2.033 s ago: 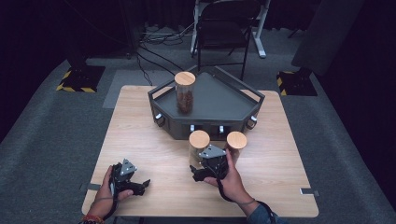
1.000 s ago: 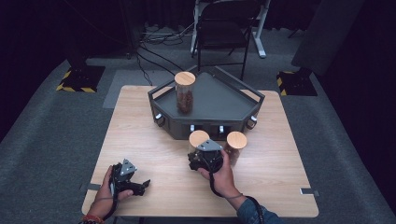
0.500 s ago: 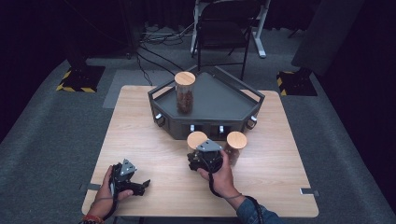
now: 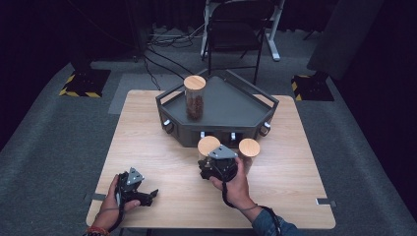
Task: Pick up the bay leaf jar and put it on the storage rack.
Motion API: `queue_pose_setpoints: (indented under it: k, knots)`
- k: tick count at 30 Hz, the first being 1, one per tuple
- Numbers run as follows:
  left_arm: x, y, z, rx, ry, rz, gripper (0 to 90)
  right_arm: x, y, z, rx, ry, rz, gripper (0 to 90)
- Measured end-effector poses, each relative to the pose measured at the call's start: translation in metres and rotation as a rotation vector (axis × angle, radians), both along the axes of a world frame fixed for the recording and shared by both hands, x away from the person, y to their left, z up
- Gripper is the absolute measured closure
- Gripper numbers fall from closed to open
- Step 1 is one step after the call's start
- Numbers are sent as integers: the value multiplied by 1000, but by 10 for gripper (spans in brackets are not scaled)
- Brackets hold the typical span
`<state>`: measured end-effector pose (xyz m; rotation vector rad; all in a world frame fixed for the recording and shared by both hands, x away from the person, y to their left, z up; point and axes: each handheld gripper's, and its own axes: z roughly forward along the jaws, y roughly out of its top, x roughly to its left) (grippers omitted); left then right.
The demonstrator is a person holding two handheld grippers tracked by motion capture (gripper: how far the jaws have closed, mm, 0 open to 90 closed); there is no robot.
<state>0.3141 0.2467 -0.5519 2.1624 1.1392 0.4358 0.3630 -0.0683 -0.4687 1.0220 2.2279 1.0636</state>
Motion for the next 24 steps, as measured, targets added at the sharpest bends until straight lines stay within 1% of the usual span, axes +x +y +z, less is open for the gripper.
queue_pose_setpoints:
  k: [1, 4, 7, 12, 15, 17, 19, 22, 24]
  knots:
    - [0, 0, 0, 0, 0, 0, 3, -1, 0, 4, 5, 2, 2, 250]
    - [0, 0, 0, 0, -1, -1, 4, -3, -1, 13, 1, -12, 6, 250]
    - [0, 0, 0, 0, -1, -1, 3, -4, -2, 24, 12, -3, 14, 250]
    - [0, 0, 0, 1, -1, -2, 4, -6, -3, 39, 17, -4, 27, 250]
    - [0, 0, 0, 1, -1, -2, 3, -8, -3, 49, 30, 1, 36, 250]
    - [0, 0, 0, 1, -1, -2, 3, -8, -3, 54, 30, 1, 41, 250]
    - [0, 0, 0, 1, -1, -2, 3, -7, -4, 60, 42, 9, 43, 250]
    - [0, 0, 0, 1, -1, -3, 3, -5, -6, 69, 40, -3, 43, 250]
    - [0, 0, 0, 1, -1, -3, 3, -4, -7, 75, 47, -1, 44, 250]
